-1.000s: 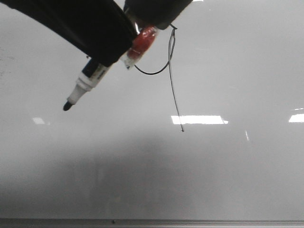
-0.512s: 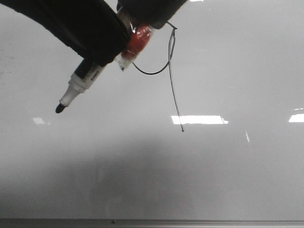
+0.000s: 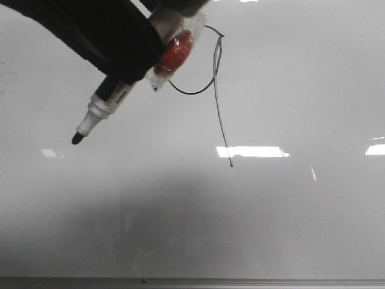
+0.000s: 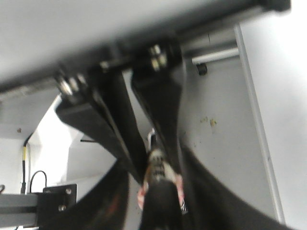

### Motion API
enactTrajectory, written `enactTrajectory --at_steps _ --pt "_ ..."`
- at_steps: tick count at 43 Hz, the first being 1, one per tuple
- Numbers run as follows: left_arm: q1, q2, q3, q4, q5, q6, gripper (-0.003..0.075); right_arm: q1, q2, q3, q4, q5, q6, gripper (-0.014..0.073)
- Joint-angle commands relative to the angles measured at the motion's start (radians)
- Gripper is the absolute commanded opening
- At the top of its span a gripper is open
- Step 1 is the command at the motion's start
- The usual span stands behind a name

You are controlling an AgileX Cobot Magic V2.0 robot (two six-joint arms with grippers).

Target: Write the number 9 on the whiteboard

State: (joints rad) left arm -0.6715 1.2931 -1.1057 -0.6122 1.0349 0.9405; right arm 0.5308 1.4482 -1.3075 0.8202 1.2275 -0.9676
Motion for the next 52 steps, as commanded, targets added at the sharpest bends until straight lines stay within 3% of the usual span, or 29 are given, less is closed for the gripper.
enactTrajectory --at_steps 1,4,10,18,29,35,40,46,52 --pt "-0.006 -0.028 -0.032 -0.049 -0.019 -0.004 -0.0019 0.002 -0.046 -0.063 0.079 0.015 -0.010 0.0492" --pt "-0.006 -0.028 -0.032 -0.041 -0.019 -0.004 -0.0019 0.002 -0.056 -0.085 0.079 0.010 -0.009 0.0540" --pt "-0.006 -0.028 -0.032 -0.032 -0.019 -0.004 -0.0019 -0.013 -0.100 -0.103 0.077 -0.002 0.000 0.0530" --pt "0.004 -0.028 -0.032 0.048 -0.040 -0.049 -0.0019 -0.096 -0.216 -0.042 0.034 -0.065 0.084 0.0334" --pt "0.170 -0.028 -0.032 0.204 -0.121 -0.337 -0.0019 -0.239 -0.556 0.268 0.018 -0.282 0.109 0.0157" --pt "0.319 -0.028 -0.023 0.215 -0.210 -0.487 -0.0019 -0.261 -0.737 0.468 0.018 -0.355 0.109 0.0024" --pt "0.438 -0.028 0.017 0.224 -0.308 -0.526 -0.0019 -0.261 -0.868 0.608 0.018 -0.361 0.109 -0.0072" --pt "0.544 -0.028 0.113 0.224 -0.478 -0.532 -0.0019 -0.261 -1.013 0.749 0.019 -0.400 0.117 -0.0062" --pt "0.582 -0.007 0.201 0.224 -0.691 -0.532 -0.0019 -0.261 -1.082 0.786 0.019 -0.410 0.119 -0.0062"
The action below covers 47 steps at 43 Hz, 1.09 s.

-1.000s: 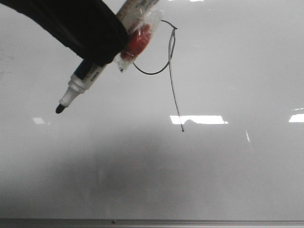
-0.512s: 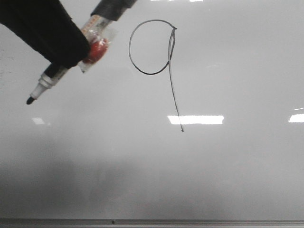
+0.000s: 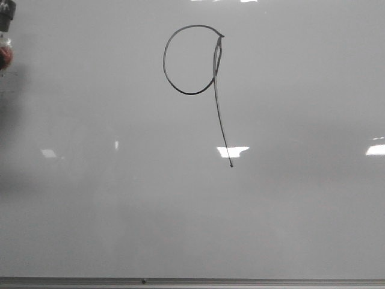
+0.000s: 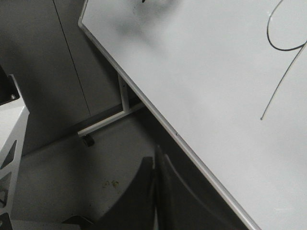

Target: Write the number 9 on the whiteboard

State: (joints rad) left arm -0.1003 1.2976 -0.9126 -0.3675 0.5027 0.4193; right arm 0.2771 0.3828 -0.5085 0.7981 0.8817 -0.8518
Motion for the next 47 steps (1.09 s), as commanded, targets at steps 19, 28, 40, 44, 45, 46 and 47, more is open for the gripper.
enactTrajectory --at_steps 19,28,40,44,45,46,47 --pt "0.011 0.193 0.023 -0.071 -0.315 -0.011 -0.0019 -0.007 -0.030 -0.014 0.041 -0.060 0.003 -0.0063" --pt "0.011 0.193 0.023 -0.071 -0.307 -0.011 0.0008 -0.007 -0.030 -0.014 0.041 -0.060 0.003 -0.0063" --pt "0.011 0.169 0.023 -0.074 -0.305 -0.011 0.0270 -0.007 -0.030 -0.014 0.041 -0.060 0.003 -0.0063" --pt "0.011 0.164 0.023 -0.074 -0.309 -0.011 0.0326 -0.007 -0.030 -0.014 0.041 -0.060 0.003 -0.0063" --pt "0.011 0.164 0.023 -0.074 -0.309 -0.011 0.0338 -0.007 -0.030 -0.014 0.041 -0.060 0.003 -0.0063" --pt "0.011 0.164 0.023 -0.074 -0.310 -0.011 0.0349 -0.007 -0.030 -0.014 0.041 -0.060 0.003 -0.0063" --pt "0.011 0.164 0.023 -0.074 -0.310 -0.011 0.0356 -0.007 -0.030 -0.014 0.041 -0.060 0.003 -0.0063"
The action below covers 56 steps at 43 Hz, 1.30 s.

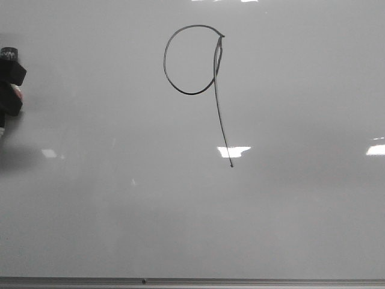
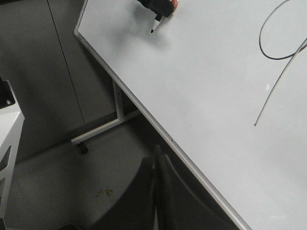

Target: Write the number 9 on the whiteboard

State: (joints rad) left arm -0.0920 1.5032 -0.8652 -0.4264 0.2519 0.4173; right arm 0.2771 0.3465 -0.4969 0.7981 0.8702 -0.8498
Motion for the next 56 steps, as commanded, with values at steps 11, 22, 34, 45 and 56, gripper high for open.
enactTrajectory --at_steps 11,22,34,45,56 --pt "0.001 -0.136 -0.024 0.009 -0.023 0.007 0.0388 -0.007 0.006 -0.025 0.041 -0.049 0.001 -0.0063" --pt "0.001 -0.447 0.051 0.011 -0.021 0.018 0.0315 -0.007 0.006 -0.025 0.041 -0.049 0.001 -0.0069" --pt "0.001 -0.867 0.261 -0.033 -0.020 0.018 0.0124 -0.007 0.006 -0.025 0.041 -0.049 0.001 -0.0069" --pt "0.001 -1.194 0.399 -0.062 -0.020 0.018 -0.0018 -0.007 0.006 -0.025 0.041 -0.049 0.001 -0.0069" --pt "0.001 -1.311 0.417 -0.064 0.006 0.018 -0.0019 -0.007 0.006 -0.025 0.041 -0.049 0.001 -0.0069"
